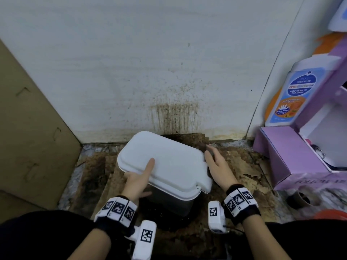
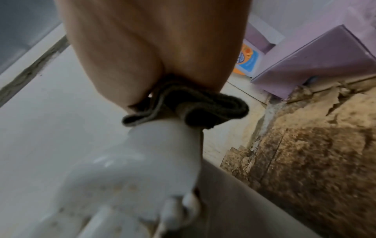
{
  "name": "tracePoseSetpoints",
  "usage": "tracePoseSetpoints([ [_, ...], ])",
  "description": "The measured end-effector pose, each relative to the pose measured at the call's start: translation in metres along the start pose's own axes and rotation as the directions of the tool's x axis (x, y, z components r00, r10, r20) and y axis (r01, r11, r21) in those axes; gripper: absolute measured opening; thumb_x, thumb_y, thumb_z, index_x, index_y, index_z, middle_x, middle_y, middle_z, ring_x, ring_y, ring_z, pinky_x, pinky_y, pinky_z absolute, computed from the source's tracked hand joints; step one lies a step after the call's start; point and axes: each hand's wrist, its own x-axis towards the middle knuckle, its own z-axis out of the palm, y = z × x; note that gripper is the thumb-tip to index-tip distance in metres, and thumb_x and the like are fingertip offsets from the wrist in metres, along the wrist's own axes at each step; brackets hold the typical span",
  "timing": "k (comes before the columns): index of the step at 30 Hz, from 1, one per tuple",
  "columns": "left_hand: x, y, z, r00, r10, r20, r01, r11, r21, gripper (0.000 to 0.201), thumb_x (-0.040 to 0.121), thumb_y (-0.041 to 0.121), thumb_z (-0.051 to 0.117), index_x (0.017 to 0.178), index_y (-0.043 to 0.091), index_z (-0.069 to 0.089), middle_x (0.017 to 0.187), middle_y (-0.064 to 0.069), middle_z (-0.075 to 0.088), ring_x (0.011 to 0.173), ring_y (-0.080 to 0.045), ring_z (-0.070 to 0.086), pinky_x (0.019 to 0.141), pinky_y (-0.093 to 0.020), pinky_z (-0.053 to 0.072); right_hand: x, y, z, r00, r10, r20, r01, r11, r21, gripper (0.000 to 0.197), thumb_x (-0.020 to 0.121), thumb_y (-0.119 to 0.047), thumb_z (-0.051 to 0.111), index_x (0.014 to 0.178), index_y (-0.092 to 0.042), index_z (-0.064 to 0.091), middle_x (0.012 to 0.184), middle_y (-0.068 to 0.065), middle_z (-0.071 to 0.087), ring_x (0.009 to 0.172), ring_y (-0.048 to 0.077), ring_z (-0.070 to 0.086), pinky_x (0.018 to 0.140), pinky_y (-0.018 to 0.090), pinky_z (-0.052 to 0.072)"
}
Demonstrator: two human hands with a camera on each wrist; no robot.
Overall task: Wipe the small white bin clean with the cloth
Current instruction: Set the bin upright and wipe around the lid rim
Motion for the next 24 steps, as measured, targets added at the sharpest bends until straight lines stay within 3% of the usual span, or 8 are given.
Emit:
tracePoseSetpoints([
  [2,0.001,-0.005,0.005,1.000,-0.007,0.022,0.008,1.000,-0.024,0.074,0.078,0.064,0.071,0.137,0.025,0.049,0.122,0.003,0.067,0.103,-0.024,0.067,0.073,-0.039,0.060,-0.002,-0.001,0.002,0.999,-0.009,0.053,0.010,1.000,-0.020,0.049,0.102,-0.051,0.042,0.148,-0.035,0.039,0.142,-0.010,0.050,0.121,0.011,0.055,0.097,0.036,0.051],
  [4,-0.002,-0.008,0.012,0.998,-0.002,0.056,0.005,0.999,-0.053,0.065,0.080,0.056,0.074,0.132,0.024,0.053,0.117,0.002,0.070,0.101,-0.024,0.069,0.076,-0.041,0.062,-0.003,-0.003,0.001,0.997,-0.011,0.071,0.013,1.000,-0.019,0.055,0.100,-0.053,0.046,0.150,-0.035,0.036,0.133,-0.014,0.053,0.113,0.003,0.057,0.093,0.032,0.053],
  [6,-0.003,-0.013,0.018,0.997,0.031,0.068,-0.023,0.994,-0.109,0.069,0.078,0.048,0.080,0.134,0.021,0.052,0.119,0.000,0.070,0.104,-0.024,0.069,0.073,-0.041,0.063,-0.003,-0.005,0.000,0.996,-0.013,0.086,0.016,0.999,-0.032,0.060,0.097,-0.053,0.053,0.151,-0.033,0.036,0.131,-0.013,0.054,0.108,0.002,0.060,0.089,0.030,0.055],
  [9,0.001,-0.020,0.019,0.995,0.077,0.061,-0.063,0.977,-0.202,0.078,0.077,0.041,0.083,0.139,0.017,0.042,0.122,-0.002,0.070,0.108,-0.024,0.070,0.075,-0.046,0.063,-0.002,-0.004,0.001,0.996,-0.043,0.072,0.047,0.997,-0.058,0.061,0.094,-0.054,0.057,0.149,-0.034,0.038,0.139,-0.010,0.053,0.119,0.012,0.058,0.098,0.040,0.054],
  [12,0.004,-0.020,0.013,0.989,0.130,0.074,-0.112,0.972,-0.209,0.084,0.076,0.042,0.085,0.142,0.019,0.038,0.127,-0.002,0.067,0.110,-0.024,0.069,0.076,-0.047,0.062,-0.007,0.001,0.006,0.998,-0.045,0.038,0.046,0.999,-0.014,0.060,0.094,-0.055,0.057,0.148,-0.037,0.039,0.144,-0.010,0.051,0.126,0.011,0.053,0.104,0.044,0.049],
  [14,0.008,-0.015,0.007,0.985,0.150,0.088,-0.134,0.977,-0.166,0.082,0.076,0.045,0.084,0.141,0.019,0.041,0.128,-0.001,0.067,0.111,-0.022,0.069,0.074,-0.045,0.062,-0.017,0.003,0.016,0.999,-0.019,-0.030,0.020,1.000,0.004,0.060,0.093,-0.059,0.054,0.147,-0.040,0.037,0.147,-0.009,0.047,0.131,0.013,0.049,0.109,0.045,0.045],
  [17,0.012,-0.001,0.000,0.978,0.177,0.113,-0.172,0.984,-0.054,0.068,0.081,0.046,0.078,0.134,0.017,0.046,0.124,0.002,0.068,0.108,-0.019,0.069,0.070,-0.041,0.063,-0.036,0.002,0.033,0.986,0.032,-0.165,-0.026,0.999,0.037,0.059,0.097,-0.053,0.051,0.151,-0.036,0.033,0.151,-0.008,0.040,0.138,0.015,0.039,0.114,0.039,0.036],
  [24,0.023,0.025,-0.011,0.955,0.189,0.230,-0.233,0.955,0.183,0.063,0.085,0.051,0.071,0.139,0.026,0.048,0.129,0.005,0.064,0.108,-0.014,0.067,0.065,-0.031,0.061,-0.070,-0.002,0.073,0.906,0.106,-0.410,-0.072,0.993,0.097,0.060,0.098,-0.050,0.047,0.152,-0.031,0.029,0.152,-0.007,0.036,0.142,0.015,0.031,0.116,0.042,0.033],
])
